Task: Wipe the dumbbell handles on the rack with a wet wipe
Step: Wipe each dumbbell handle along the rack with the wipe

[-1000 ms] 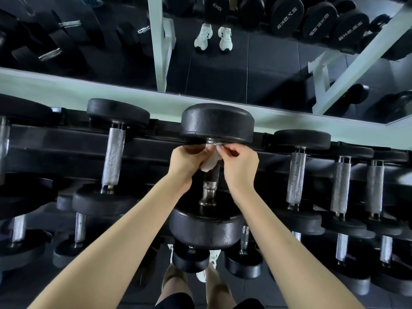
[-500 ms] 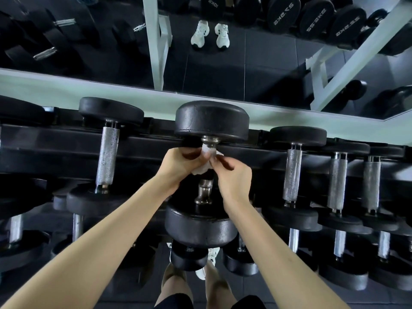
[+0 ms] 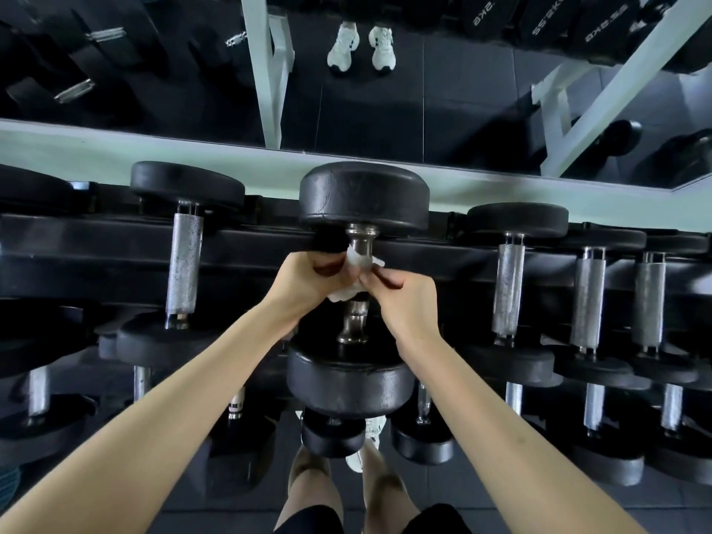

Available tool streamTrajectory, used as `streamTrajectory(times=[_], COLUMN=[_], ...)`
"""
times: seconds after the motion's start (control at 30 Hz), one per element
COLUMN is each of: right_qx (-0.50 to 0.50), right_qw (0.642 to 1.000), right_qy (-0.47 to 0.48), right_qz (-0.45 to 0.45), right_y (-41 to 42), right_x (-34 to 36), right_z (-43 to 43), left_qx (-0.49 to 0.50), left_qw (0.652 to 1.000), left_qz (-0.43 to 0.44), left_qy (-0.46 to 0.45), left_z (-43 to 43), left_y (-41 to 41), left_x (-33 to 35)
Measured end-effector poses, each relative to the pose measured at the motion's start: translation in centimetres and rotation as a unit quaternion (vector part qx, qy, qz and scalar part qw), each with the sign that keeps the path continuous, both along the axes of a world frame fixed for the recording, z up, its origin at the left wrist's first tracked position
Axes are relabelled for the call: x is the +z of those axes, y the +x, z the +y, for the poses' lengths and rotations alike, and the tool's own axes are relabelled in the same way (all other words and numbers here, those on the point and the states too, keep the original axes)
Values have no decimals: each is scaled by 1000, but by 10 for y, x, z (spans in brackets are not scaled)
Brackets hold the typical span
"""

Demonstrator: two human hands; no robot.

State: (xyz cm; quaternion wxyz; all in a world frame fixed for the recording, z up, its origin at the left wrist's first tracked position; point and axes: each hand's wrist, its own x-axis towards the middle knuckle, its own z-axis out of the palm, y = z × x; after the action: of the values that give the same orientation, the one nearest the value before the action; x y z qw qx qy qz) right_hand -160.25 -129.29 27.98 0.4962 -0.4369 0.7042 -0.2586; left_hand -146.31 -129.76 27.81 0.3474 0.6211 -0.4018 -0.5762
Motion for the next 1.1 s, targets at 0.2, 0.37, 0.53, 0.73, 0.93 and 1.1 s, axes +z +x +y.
streamTrajectory(times=[0.2, 0.37, 0.53, 0.73, 0.93, 1.1], right_qx=[165, 199, 163, 9, -91, -101], right_qw=[979, 966, 977, 998, 996, 995], right_qy=[85, 93, 85, 33, 13, 14], right_qz=[87, 133, 112, 50, -13, -8], right_y=[-16, -17, -21, -8, 5, 9], right_x=[2, 4, 0, 2, 3, 3], right_z=[22, 15, 15, 1, -7, -4], left_qx=[-145, -172, -98, 23, 73, 72], left_qw=[981, 971, 980, 993, 986, 987], left_qz=[-89, -129, -134, 22, 105, 110], left_qy=[97, 105, 113, 110, 103, 95], left_z=[28, 20, 19, 7, -7, -7], left_y=[11, 9, 6, -3, -3, -4], left_x=[-3, 3, -3, 11, 1, -1])
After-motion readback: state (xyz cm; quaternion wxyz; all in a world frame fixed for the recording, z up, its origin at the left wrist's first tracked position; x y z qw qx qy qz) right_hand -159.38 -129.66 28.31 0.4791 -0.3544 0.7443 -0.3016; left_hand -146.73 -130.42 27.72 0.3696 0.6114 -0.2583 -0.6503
